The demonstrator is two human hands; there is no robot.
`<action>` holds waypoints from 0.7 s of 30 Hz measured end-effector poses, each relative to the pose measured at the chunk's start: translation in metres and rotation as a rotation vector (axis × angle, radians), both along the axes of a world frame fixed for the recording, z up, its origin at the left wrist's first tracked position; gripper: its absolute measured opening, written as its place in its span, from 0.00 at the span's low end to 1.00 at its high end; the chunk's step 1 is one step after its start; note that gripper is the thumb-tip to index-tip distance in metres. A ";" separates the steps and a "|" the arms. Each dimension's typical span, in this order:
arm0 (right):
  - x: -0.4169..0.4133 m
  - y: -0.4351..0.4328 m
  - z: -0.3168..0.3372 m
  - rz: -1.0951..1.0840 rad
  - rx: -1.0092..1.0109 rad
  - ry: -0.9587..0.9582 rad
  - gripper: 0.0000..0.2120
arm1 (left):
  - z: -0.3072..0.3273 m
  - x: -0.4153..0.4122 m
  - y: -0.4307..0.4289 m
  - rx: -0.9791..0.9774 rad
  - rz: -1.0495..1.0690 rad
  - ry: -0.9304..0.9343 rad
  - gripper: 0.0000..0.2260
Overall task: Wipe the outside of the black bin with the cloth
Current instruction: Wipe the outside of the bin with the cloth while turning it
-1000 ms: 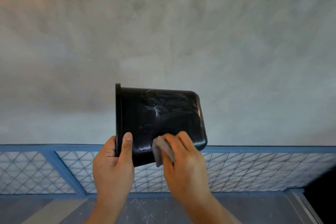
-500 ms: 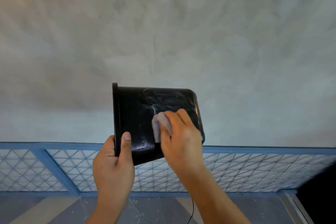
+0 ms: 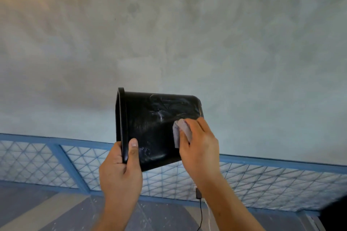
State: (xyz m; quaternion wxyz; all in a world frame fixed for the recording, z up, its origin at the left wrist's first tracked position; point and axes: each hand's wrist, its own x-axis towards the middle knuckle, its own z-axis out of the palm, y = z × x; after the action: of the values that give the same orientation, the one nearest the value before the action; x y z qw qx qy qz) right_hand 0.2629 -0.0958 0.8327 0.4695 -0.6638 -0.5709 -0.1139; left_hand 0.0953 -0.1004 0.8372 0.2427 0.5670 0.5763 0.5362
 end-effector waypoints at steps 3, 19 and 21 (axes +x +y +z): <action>-0.018 -0.017 -0.007 0.045 -0.039 0.018 0.13 | -0.003 0.001 -0.003 0.006 0.016 0.017 0.14; 0.043 -0.016 -0.015 -0.019 -0.099 0.061 0.08 | -0.003 -0.005 -0.014 -0.019 0.049 -0.008 0.21; 0.052 -0.002 -0.002 -0.085 -0.068 0.091 0.10 | -0.003 -0.001 -0.015 -0.015 0.051 0.000 0.21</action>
State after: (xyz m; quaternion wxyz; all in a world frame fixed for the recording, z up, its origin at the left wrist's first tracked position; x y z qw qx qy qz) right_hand 0.3149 -0.0983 0.8309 0.4669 -0.7074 -0.5239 -0.0839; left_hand 0.0942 -0.1157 0.8347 0.2331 0.5505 0.5944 0.5379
